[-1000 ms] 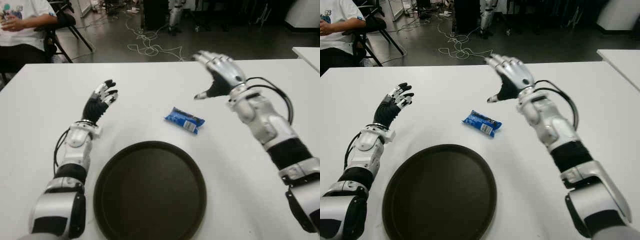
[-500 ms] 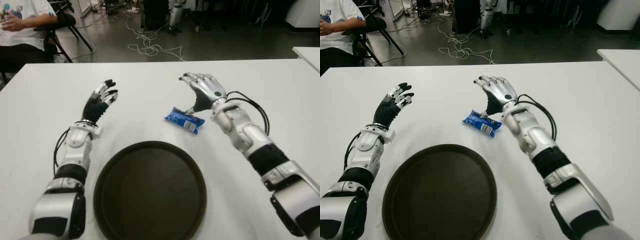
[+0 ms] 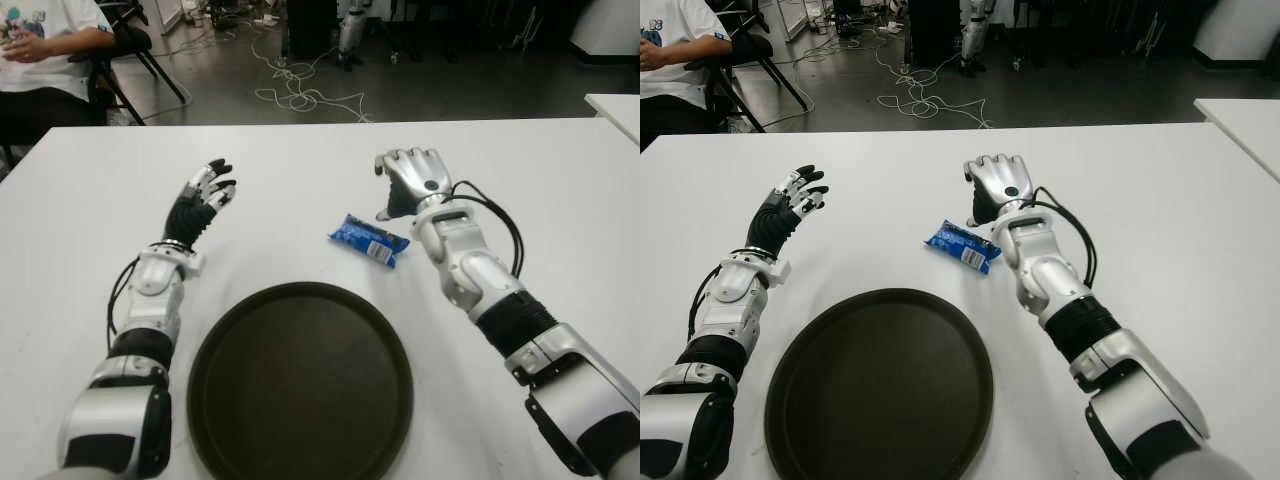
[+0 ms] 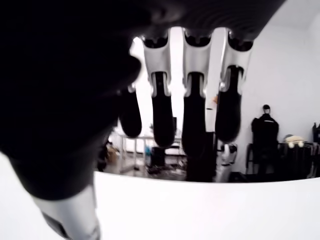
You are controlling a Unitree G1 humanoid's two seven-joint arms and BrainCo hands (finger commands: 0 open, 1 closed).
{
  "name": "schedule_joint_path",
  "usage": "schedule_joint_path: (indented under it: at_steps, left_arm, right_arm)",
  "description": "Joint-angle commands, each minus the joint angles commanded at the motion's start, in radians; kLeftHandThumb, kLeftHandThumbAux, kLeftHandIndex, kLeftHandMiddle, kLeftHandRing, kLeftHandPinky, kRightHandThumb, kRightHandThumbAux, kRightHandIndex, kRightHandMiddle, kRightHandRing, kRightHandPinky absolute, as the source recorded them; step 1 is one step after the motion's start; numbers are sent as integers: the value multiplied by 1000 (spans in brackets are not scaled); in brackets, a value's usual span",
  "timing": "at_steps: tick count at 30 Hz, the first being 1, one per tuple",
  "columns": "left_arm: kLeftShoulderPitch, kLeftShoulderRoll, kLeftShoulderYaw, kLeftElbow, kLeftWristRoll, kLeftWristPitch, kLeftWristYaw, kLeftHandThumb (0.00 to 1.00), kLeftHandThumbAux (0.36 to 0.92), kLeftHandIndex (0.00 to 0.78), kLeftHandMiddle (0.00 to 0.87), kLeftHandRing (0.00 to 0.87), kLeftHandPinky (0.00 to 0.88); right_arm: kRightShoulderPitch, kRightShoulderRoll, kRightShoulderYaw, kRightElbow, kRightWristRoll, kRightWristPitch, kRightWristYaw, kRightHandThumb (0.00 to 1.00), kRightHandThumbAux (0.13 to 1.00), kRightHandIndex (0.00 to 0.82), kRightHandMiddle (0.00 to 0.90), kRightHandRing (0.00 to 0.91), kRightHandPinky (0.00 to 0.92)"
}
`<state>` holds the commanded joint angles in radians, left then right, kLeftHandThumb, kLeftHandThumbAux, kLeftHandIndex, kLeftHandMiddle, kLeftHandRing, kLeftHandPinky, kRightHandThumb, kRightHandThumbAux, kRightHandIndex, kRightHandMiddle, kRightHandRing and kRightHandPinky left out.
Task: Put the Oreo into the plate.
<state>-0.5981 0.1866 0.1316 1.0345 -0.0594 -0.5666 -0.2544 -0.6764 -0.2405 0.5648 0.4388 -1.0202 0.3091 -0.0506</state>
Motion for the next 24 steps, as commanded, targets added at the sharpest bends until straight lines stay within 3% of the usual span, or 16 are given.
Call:
schedule_joint_path:
  at_steps: [9,24]
  left_arm:
    - [2,-2,-1,1,3,-7,8,189,544,100,141,142,182]
    - [2,-1,-5,3,14,-18,12,167,538,98,134,135,152]
  right_arm:
    - [14,-7,2,-41,-1,4,16,0,844,500,599,646,689]
    - [5,-12,28,-24,-21,5,18,0,854,526,642,672,708]
